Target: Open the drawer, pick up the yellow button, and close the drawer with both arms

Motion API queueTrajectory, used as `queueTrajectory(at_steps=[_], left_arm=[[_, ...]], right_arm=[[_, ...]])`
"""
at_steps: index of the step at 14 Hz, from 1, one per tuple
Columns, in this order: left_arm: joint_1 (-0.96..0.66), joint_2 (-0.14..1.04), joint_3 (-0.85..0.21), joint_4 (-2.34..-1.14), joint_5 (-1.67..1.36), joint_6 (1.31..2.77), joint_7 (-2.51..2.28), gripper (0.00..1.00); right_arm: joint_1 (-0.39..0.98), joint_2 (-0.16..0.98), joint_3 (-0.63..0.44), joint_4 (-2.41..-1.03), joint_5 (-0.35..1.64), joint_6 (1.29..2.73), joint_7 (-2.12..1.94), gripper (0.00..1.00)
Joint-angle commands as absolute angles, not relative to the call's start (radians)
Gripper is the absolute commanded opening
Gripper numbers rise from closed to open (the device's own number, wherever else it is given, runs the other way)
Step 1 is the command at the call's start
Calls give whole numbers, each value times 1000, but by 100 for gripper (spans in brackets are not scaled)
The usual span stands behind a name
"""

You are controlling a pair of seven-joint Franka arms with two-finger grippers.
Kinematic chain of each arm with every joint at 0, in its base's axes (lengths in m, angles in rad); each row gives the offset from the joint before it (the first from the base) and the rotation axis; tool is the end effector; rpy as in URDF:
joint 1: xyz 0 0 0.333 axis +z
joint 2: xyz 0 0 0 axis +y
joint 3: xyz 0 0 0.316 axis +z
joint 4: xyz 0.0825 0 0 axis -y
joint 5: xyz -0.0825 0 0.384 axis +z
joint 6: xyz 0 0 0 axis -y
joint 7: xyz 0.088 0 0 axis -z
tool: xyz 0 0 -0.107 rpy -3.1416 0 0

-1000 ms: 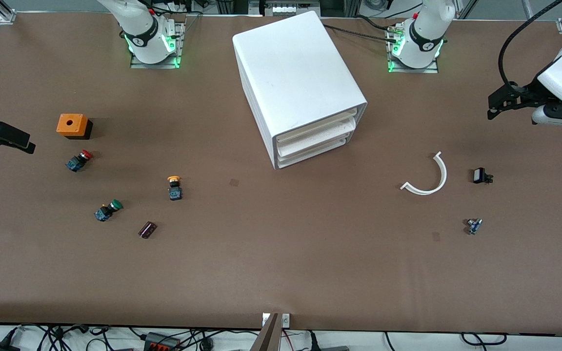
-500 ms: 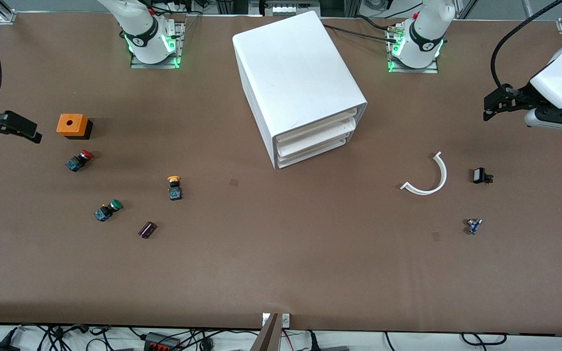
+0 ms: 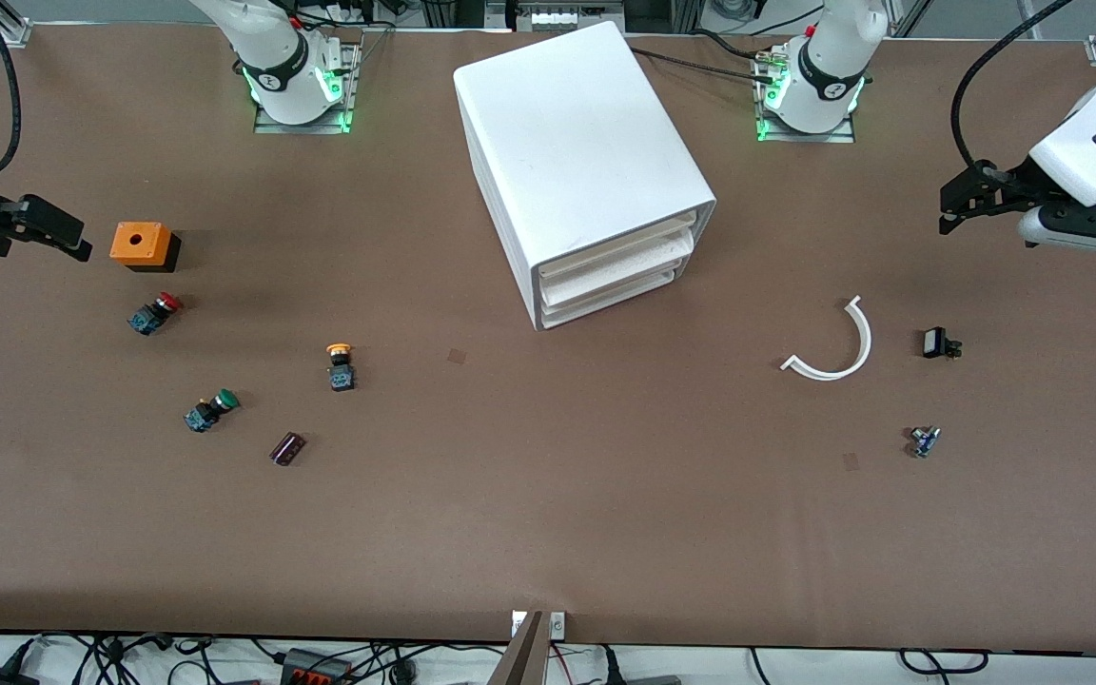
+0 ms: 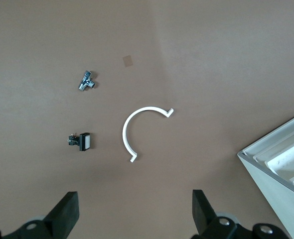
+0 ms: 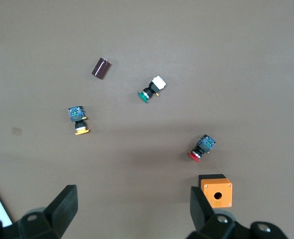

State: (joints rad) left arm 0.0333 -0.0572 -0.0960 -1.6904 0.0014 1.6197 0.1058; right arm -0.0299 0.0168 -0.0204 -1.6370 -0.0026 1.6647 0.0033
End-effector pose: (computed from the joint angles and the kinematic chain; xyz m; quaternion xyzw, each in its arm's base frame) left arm 0.5382 -0.0350 0.6033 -0.9964 0.0841 0.0070 0.0033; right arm 0.5658 -0.0286 0.5919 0.9996 -0.0267 0.0054 0.0016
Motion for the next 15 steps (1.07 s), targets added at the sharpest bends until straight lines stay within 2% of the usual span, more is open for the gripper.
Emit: queueTrajectory(at_steps=[1,15], left_arm=[[31,-58,-101,-1669,-6,1606,124,100],[31,-58,-101,-1667,-6,1578,129,100]], right_arm=[[-51,9,-2,-1634,-14,1669,-12,100],[-22,17,-8,-1626,-3,1646,-8,100]])
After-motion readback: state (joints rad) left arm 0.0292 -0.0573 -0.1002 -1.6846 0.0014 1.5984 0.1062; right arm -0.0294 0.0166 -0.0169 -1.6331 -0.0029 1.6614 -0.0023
